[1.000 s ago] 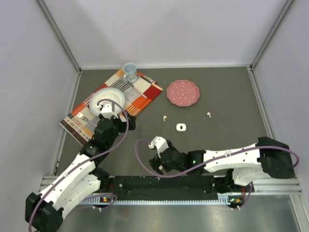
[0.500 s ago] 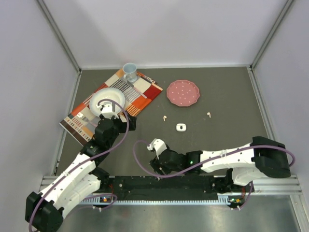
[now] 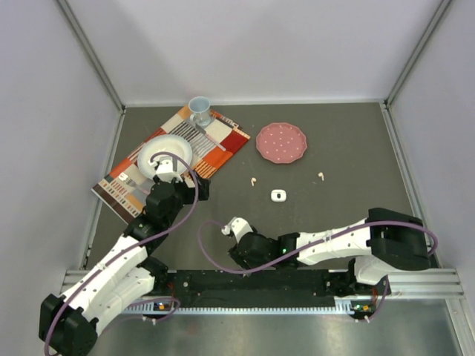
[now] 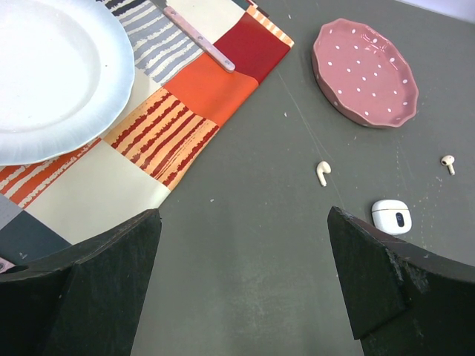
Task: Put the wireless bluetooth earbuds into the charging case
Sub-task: Move the charging case to the center of the board.
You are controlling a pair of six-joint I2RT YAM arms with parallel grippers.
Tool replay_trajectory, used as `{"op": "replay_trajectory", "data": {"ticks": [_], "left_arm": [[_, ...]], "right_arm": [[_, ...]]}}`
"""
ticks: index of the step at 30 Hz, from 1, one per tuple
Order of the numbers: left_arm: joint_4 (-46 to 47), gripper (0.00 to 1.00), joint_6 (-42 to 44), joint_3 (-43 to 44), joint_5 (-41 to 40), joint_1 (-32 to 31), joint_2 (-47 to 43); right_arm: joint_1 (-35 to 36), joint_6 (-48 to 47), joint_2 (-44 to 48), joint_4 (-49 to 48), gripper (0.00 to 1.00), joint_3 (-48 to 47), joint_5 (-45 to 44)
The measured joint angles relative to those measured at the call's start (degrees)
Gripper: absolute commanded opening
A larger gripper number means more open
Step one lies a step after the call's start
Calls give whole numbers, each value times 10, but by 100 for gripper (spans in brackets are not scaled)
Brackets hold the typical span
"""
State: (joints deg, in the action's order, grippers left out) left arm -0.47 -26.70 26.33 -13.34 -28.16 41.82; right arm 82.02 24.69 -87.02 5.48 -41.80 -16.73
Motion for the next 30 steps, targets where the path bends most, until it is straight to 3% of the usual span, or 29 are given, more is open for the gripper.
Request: {"op": "replay_trajectory", "data": {"ticks": [8,19,21,30], "left_arm": [[0,99,0,0,2,0,15],[3,99,0,0,5,2,20],[3,99,0,0,5,2,20],[3,99,0,0,5,3,19]], "right_arm": [[0,0,-9,-1,54,-3,-6],[0,0,-19,-16,53,-4,-14],[0,0,-23,-21,46,-4,-15],[0,-3,-30,-27,45,-3,-28]]}}
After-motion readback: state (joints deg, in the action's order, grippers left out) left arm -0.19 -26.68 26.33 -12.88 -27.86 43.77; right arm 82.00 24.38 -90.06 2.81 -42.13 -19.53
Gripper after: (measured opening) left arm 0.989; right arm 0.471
